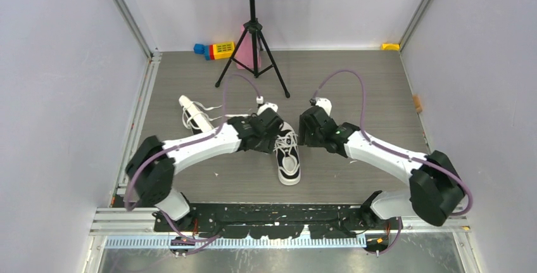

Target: Tie the shoes

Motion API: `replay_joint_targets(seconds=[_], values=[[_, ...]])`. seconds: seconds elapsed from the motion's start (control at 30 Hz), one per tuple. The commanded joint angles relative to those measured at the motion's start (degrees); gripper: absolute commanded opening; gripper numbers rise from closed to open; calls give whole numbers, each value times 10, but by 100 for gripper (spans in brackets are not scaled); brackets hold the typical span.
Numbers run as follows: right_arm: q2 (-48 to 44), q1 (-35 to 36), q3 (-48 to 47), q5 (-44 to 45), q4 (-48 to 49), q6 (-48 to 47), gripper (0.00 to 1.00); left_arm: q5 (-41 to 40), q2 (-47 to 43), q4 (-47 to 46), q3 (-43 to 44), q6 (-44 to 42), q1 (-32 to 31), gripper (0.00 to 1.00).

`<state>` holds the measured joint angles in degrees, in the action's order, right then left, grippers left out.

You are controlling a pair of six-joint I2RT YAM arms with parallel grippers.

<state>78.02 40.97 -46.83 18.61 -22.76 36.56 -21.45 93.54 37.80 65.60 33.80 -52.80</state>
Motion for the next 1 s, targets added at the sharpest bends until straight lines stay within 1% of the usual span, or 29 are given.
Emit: replay_joint_targets(seconds=[0.0, 0.03, 0.1, 0.17, 0.3, 0.33, 0.37, 0.43, 0.53, 0.67, 0.73, 0.77, 0.83, 0.9, 0.97], values=[[-58, -5, 3, -112, 57, -42, 70, 72, -114, -72, -38, -40, 14, 65], [-69, -7, 3, -120, 53, -42, 76, 87, -132, -83, -50, -43, 20, 71], [-93, -12, 6, -129, 47, -41, 87, 109, -167, -93, -65, -45, 33, 75], [-115, -18, 5, -125, 36, -41, 88, 136, -194, -90, -73, -50, 53, 76], [-146, -38, -2, -81, 20, -36, 90, 155, -244, -92, -95, -54, 101, 77], [-155, -45, -2, -66, 22, -32, 90, 157, -255, -99, -106, -54, 119, 78], [-165, -53, -1, -48, 27, -31, 89, 156, -267, -107, -118, -54, 137, 82], [-181, -69, 3, -18, 41, -35, 90, 143, -295, -131, -147, -59, 170, 84], [-200, -112, 12, 3, 61, -57, 89, 111, -331, -179, -194, -93, 200, 84], [-227, -179, 35, 17, 79, -73, 89, 71, -369, -300, -278, -174, 205, 83], [-239, -203, 51, 27, 98, -84, 89, 61, -371, -355, -308, -206, 216, 83], [-244, -211, 60, 29, 110, -95, 89, 62, -368, -372, -315, -218, 227, 83], [-252, -219, 78, 44, 135, -120, 89, 60, -358, -374, -316, -229, 257, 82], [-262, -222, 97, 59, 155, -139, 89, 64, -355, -390, -315, -237, 290, 76], [-272, -223, 140, 42, 231, -171, 88, 44, -369, -403, -327, -245, 313, 75]])
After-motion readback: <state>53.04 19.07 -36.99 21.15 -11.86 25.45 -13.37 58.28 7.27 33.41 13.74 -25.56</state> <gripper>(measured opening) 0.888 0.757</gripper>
